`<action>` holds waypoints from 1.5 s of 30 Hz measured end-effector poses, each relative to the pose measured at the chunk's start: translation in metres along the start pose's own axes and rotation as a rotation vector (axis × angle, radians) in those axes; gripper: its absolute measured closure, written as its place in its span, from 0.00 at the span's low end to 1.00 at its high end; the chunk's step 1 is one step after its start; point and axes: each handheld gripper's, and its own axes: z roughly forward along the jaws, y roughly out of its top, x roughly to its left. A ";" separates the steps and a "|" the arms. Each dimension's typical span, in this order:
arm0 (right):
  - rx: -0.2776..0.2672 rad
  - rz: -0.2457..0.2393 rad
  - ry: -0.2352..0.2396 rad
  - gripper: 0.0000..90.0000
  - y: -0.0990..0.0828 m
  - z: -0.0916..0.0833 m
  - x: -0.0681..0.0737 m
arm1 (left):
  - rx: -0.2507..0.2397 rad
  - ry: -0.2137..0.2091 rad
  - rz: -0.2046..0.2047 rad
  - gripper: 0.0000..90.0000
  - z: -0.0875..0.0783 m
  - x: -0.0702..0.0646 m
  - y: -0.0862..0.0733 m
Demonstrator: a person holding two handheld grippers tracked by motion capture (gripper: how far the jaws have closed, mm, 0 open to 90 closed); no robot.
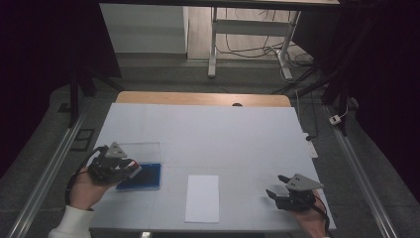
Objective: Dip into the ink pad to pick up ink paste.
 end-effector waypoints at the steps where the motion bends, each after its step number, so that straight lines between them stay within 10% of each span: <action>1: 0.001 0.003 -0.002 0.34 0.000 -0.001 0.000 | -0.037 -0.014 -0.011 0.78 -0.008 0.001 0.000; 18: 0.002 0.004 0.001 0.34 0.000 0.000 0.000 | -0.156 -0.010 -0.020 0.78 -0.045 -0.002 0.001; 45: 0.014 0.004 0.006 0.34 -0.002 0.001 -0.001 | 0.008 -0.054 0.002 0.78 0.021 -0.009 0.000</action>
